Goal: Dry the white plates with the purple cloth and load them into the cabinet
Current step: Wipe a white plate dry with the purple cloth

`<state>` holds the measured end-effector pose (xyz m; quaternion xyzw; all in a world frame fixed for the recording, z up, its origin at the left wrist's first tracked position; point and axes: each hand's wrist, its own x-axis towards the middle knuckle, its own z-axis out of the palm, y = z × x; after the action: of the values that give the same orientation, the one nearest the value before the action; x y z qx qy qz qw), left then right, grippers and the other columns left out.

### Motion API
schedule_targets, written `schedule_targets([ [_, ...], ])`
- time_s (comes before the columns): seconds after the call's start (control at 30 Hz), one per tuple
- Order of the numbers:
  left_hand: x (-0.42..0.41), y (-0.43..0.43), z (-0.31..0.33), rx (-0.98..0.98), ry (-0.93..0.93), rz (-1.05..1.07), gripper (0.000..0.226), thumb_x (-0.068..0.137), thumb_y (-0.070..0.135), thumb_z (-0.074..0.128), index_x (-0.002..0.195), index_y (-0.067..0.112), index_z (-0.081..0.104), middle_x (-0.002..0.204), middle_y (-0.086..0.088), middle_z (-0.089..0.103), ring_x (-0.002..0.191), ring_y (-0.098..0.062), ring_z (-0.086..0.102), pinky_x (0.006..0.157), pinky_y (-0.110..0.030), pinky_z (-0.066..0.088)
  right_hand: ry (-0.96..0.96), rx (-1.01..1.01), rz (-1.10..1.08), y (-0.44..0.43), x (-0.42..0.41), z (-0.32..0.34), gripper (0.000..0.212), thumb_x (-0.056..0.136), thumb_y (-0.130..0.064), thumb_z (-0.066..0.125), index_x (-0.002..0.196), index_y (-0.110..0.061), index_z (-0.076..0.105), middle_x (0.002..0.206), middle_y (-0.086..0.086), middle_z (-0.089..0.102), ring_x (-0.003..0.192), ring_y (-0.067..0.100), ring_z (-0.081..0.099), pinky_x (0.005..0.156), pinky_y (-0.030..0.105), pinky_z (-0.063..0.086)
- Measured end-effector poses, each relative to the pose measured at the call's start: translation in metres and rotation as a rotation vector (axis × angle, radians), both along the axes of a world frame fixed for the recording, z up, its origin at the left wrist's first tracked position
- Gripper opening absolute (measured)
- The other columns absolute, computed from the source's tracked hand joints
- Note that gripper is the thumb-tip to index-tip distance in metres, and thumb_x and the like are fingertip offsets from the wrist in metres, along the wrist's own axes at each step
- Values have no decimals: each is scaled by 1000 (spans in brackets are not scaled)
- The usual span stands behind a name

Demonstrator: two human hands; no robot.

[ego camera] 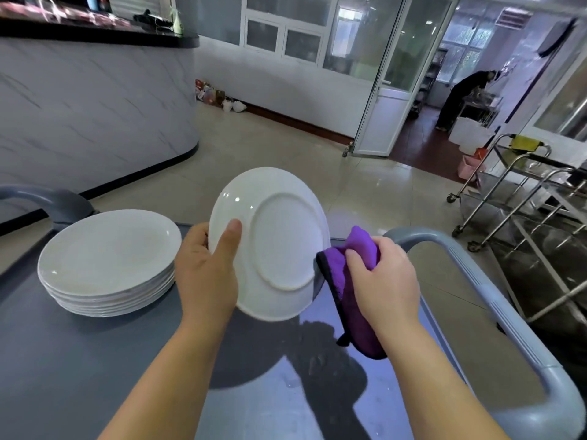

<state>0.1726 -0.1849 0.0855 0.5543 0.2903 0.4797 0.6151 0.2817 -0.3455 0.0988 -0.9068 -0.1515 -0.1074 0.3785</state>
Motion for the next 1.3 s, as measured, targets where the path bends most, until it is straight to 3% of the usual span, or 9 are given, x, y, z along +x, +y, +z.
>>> schedule_targets([
  [0.23, -2, -7, -2, 115, 47, -56, 12, 89, 26, 67, 80, 22, 60, 72, 13, 62, 61, 7, 55, 55, -7, 41, -120, -151, 27, 10, 1, 19, 18, 94, -30, 52, 107, -21, 60, 99, -1, 47, 81, 20, 43, 67, 30, 30],
  [0.4, 1, -22, -1, 162, 46, -130, 22, 77, 41, 61, 76, 19, 57, 67, 20, 60, 59, 3, 53, 55, -12, 41, 56, 221, 276, 35, 1, 21, 28, 90, -17, 46, 63, -23, 41, 76, 5, 43, 70, 21, 37, 60, 29, 26],
  [0.5, 3, -27, -3, 150, 56, -123, 21, 84, 34, 67, 74, 19, 56, 64, 21, 59, 58, 5, 51, 55, -10, 40, -9, 152, 396, 44, -5, 24, 19, 94, -27, 46, 101, -22, 63, 97, 5, 50, 88, 18, 46, 76, 30, 35],
  [0.6, 2, -20, -6, 67, 52, -87, 20, 90, 22, 66, 72, 20, 57, 60, 19, 58, 56, 3, 50, 56, -12, 40, -124, -14, 626, 43, -18, 20, 45, 91, -36, 43, 132, -20, 55, 103, -4, 45, 99, 12, 45, 87, 33, 40],
  [0.7, -1, -5, -8, -21, 18, -24, 24, 91, 26, 66, 71, 18, 55, 63, 11, 55, 59, -8, 49, 61, -29, 43, -267, -180, 798, 29, -28, -7, 42, 91, -33, 46, 129, -19, 56, 98, -3, 45, 87, 16, 46, 70, 42, 48],
  [0.8, -6, 3, -7, -14, 23, 5, 27, 91, 26, 65, 70, 18, 51, 54, 17, 51, 52, -2, 44, 55, -24, 39, -313, -175, 793, 14, -25, -36, 39, 92, -30, 46, 125, -15, 59, 99, -2, 46, 80, 17, 45, 58, 40, 49],
  [1.07, -3, -23, -2, 136, 90, -109, 23, 89, 25, 68, 72, 19, 53, 61, 21, 58, 55, 3, 49, 52, -13, 38, -131, -67, 251, 25, 11, -7, 25, 98, -23, 49, 119, -14, 61, 96, 0, 41, 86, 20, 46, 76, 35, 42],
  [1.2, -1, -26, -5, 123, 113, -118, 22, 88, 21, 67, 71, 17, 54, 61, 19, 58, 55, 2, 48, 53, -13, 38, -162, 68, 512, 30, -11, -7, 36, 93, -26, 52, 126, -15, 60, 99, -3, 44, 89, 16, 48, 80, 41, 45],
  [1.3, -3, -15, -8, 35, 100, -82, 21, 88, 23, 68, 72, 18, 55, 66, 10, 57, 58, -6, 49, 58, -24, 41, -199, -50, 750, 21, -25, -23, 39, 91, -35, 47, 127, -25, 57, 101, -9, 43, 88, 16, 50, 70, 48, 50],
])
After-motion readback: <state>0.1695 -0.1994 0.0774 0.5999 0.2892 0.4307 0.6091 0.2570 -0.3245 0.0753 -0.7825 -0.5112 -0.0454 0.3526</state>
